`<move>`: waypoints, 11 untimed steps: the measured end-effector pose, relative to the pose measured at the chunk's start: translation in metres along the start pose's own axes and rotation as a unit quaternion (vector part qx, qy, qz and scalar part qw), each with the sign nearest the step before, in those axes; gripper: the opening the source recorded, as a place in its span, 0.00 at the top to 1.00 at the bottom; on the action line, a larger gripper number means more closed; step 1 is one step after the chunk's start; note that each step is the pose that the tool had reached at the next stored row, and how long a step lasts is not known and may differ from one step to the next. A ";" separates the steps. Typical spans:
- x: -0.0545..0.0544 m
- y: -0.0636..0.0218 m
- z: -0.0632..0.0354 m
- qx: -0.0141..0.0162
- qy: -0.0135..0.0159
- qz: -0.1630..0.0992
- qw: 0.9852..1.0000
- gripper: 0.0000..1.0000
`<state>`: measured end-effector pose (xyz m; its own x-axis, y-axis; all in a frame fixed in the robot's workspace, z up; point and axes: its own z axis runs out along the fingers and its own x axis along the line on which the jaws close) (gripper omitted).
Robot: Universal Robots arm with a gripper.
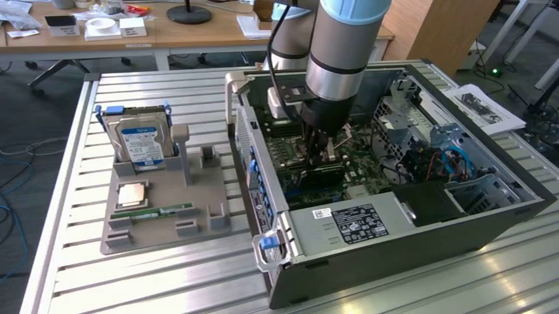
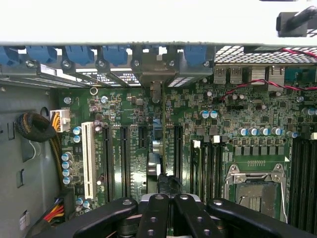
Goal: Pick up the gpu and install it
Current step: 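Press down on the gpu until it lock into place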
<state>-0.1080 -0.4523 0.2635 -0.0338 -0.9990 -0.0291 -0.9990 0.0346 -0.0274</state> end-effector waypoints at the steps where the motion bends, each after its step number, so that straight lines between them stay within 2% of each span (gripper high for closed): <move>1: 0.000 -0.0001 -0.0026 0.000 0.000 0.000 1.000 0.89; 11: -0.001 -0.0007 -0.0275 0.000 0.001 0.000 1.000 0.89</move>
<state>-0.1081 -0.4524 0.2910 -0.0338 -0.9990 -0.0279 -0.9990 0.0346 -0.0268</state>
